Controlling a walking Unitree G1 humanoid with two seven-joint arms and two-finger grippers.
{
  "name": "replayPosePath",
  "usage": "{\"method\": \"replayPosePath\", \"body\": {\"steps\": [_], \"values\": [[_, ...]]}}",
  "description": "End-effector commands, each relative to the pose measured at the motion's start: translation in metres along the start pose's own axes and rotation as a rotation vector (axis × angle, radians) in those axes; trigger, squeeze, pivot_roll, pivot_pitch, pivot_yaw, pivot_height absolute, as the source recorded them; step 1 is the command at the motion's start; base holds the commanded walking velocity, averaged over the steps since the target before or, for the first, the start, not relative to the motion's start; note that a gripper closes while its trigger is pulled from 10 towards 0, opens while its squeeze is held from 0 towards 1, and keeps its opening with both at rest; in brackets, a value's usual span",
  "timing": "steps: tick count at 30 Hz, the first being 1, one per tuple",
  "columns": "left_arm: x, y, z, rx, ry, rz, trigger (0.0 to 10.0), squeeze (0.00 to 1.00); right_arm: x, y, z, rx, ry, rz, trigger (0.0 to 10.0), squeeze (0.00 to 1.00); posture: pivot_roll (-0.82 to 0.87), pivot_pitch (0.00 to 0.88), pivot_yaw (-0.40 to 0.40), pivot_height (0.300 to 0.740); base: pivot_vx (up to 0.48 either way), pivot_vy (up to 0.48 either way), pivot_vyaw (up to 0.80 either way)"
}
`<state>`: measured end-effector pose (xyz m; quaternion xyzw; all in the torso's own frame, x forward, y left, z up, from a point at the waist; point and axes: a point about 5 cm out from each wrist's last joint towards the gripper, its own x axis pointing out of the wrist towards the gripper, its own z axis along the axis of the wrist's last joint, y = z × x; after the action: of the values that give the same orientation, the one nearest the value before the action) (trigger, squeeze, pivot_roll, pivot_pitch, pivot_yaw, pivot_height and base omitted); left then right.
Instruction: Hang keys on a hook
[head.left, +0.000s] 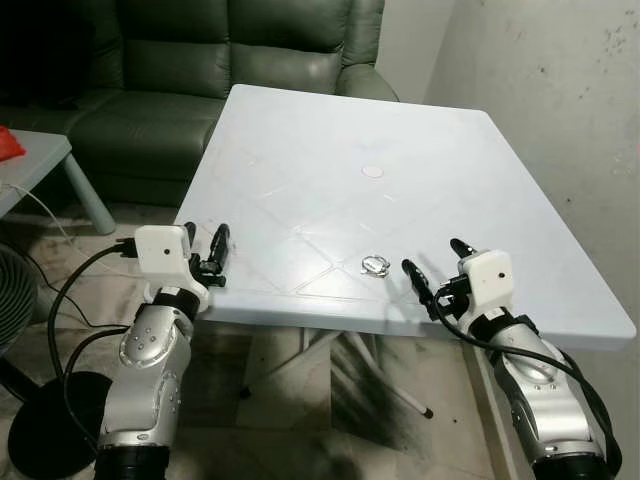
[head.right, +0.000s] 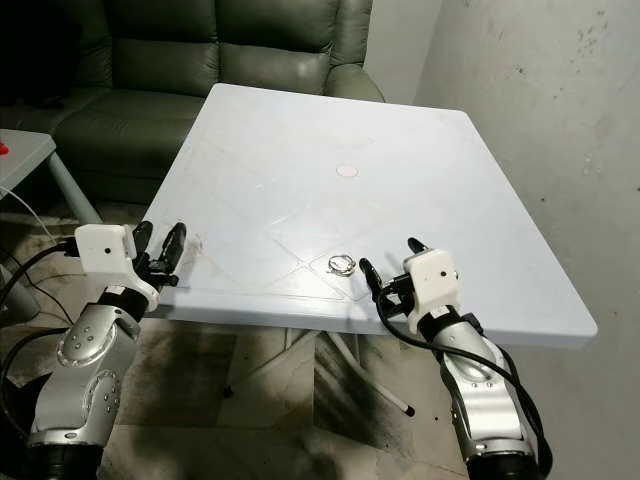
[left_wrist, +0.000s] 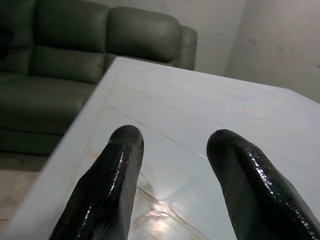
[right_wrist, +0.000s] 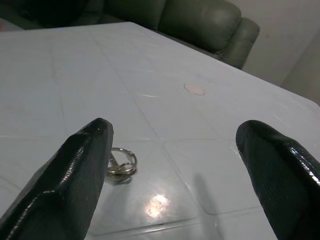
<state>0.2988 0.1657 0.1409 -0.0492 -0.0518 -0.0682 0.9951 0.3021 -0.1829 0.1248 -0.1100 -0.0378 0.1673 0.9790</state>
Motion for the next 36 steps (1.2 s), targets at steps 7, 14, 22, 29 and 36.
{"method": "replayPosePath", "body": {"steps": [7, 14, 22, 29, 36], "values": [[-0.002, -0.009, 0.001, -0.009, -0.003, -0.018, 10.0, 0.00, 0.008, -0.009, 0.002, -0.006, 0.044, -0.031, 10.0, 0.00, 0.08, 0.069, -0.095, 0.740, 0.000, 0.000, 0.00], [-0.003, -0.023, 0.007, 0.024, -0.010, -0.095, 10.0, 0.00, 0.022, -0.006, 0.011, 0.005, 0.036, -0.037, 10.0, 0.00, 0.08, 0.089, -0.094, 0.740, 0.000, 0.000, 0.00], [-0.013, -0.027, 0.012, 0.035, 0.003, -0.139, 10.0, 0.00, 0.022, 0.011, 0.010, 0.053, 0.049, -0.007, 10.0, 0.00, 0.12, 0.151, -0.099, 0.740, 0.000, 0.000, 0.00], [-0.024, -0.033, 0.016, 0.034, 0.026, -0.187, 10.0, 0.00, 0.025, 0.031, 0.011, 0.122, 0.055, 0.029, 10.0, 0.00, 0.14, 0.198, -0.097, 0.740, 0.000, 0.000, 0.00], [-0.030, -0.041, 0.018, 0.027, 0.048, -0.214, 10.0, 0.00, 0.037, 0.048, 0.018, 0.142, 0.036, 0.055, 10.0, 0.00, 0.14, 0.228, -0.092, 0.740, 0.000, 0.000, 0.00]]}}
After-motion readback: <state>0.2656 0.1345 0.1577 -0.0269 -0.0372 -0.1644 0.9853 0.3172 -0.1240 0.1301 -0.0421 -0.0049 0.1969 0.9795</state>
